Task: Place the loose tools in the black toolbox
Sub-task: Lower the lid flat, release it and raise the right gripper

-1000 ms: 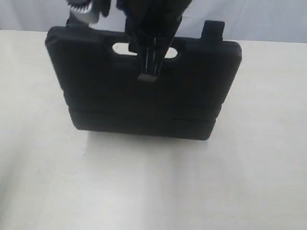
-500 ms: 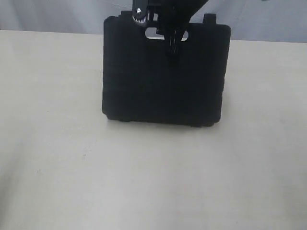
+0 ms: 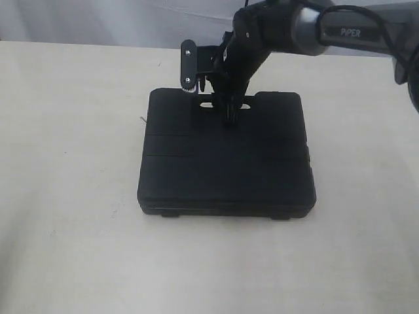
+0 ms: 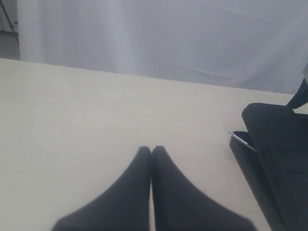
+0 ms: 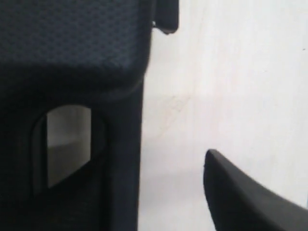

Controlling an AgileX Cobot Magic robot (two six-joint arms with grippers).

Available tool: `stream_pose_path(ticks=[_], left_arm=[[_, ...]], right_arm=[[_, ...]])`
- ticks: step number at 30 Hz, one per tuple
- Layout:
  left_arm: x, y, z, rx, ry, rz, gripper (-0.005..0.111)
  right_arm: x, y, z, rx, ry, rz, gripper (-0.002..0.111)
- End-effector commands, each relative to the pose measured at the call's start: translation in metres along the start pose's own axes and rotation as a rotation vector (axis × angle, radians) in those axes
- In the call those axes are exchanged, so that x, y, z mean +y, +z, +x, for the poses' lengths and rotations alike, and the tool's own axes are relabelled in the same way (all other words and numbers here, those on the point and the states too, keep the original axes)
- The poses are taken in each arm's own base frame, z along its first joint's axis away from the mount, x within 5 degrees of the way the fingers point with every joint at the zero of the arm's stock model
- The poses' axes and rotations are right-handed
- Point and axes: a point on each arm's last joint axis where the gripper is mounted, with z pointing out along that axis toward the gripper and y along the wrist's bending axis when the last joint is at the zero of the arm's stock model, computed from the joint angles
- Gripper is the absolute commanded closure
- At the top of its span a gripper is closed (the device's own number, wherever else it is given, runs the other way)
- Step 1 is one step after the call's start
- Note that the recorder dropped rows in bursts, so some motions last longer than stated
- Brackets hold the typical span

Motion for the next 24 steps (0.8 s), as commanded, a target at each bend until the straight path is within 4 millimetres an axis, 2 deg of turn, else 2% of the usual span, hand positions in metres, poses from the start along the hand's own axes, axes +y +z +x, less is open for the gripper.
stream_pose_path(ticks=[1,6,8,15,24], left_arm=[[-0.001,0.0,-0.002,-0.001,0.002,0.006,0.107],[-0.001,0.0,-0.002,-0.001,0.002,0.006,0.107],[-0.001,0.0,-0.002,-0.001,0.002,0.006,0.107],[-0.001,0.0,-0.002,-0.001,0.002,0.006,0.107],[-0.001,0.0,-0.002,-0.001,0.002,0.006,0.107]], right_arm=[[-0.013,-0.017,-0.007,-0.054,0.092,0.078,0.044],[-0.025,-0.043,-0.011,-0.089,0.172,0.133,0.026],[-0.028,-0.053,-0.012,-0.099,0.185,0.149,0.023],[-0.034,-0.075,-0.014,-0.129,0.259,0.184,0.022],[-0.032,-0.076,-0.012,-0.101,0.257,0.156,0.022]])
